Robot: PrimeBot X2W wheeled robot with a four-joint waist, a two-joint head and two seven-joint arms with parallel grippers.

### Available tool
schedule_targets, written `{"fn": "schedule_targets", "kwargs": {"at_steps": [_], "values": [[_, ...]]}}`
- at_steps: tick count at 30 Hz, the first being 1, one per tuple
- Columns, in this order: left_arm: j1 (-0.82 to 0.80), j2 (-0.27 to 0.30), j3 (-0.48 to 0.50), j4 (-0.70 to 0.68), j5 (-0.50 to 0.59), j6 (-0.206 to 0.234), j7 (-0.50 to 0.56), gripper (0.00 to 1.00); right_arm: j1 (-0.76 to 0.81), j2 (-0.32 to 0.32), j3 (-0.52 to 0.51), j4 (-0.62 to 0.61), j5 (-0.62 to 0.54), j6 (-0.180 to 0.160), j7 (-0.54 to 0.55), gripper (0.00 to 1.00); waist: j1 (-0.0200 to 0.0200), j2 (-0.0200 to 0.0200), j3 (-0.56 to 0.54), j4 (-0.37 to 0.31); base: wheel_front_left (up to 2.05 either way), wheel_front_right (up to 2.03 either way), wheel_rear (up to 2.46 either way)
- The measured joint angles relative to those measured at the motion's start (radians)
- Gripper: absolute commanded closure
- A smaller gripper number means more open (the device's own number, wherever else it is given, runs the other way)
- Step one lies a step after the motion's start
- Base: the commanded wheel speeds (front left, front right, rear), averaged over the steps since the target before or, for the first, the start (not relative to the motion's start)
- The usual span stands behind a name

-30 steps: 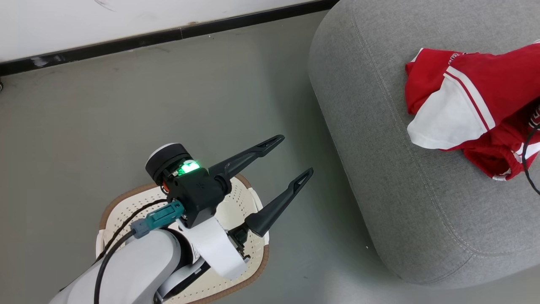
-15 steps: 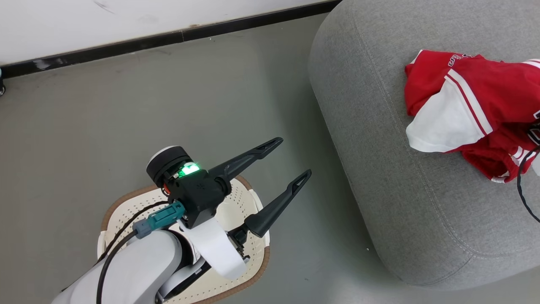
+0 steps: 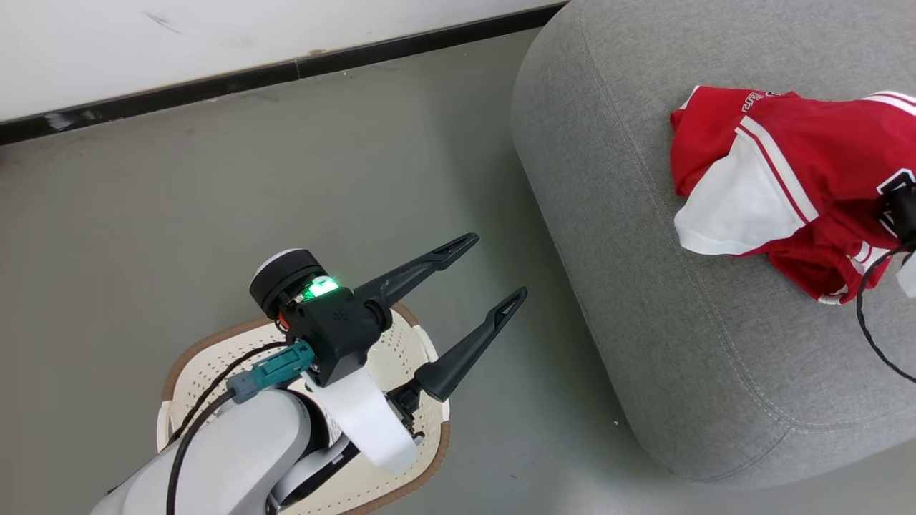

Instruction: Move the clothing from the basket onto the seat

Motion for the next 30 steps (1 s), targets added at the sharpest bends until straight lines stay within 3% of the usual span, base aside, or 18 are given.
{"fn": "schedule_targets", "kwargs": {"at_steps": [30], "values": [[0.002, 0.001, 0.012, 0.049, -0.019, -0.001, -0.036, 0.00, 0.204, -0.129, 0.091, -0.318, 0.131, 0.000, -0.098, 0.00, -0.0001, 0.0000, -0.043, -0.099, 0.00, 0.00, 0.00]]}}
